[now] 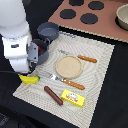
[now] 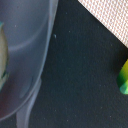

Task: Interact with the objects in diverse but meaningful ways.

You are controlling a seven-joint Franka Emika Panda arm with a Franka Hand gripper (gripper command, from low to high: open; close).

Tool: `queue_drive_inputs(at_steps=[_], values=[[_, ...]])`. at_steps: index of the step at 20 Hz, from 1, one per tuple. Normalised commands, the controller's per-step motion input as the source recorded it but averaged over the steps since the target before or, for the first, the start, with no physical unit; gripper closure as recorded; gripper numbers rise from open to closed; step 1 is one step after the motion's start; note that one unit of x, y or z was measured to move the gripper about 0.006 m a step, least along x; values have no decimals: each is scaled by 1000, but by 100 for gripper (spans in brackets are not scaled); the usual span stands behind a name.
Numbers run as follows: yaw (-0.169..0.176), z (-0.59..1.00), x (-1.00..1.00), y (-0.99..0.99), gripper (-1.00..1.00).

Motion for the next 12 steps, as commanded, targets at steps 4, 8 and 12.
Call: queue_drive_inputs(at_steps=[4, 8, 12], values=[[0, -94, 91, -90, -100], [0, -125, 79, -68, -100], [0, -149, 64, -58, -100]])
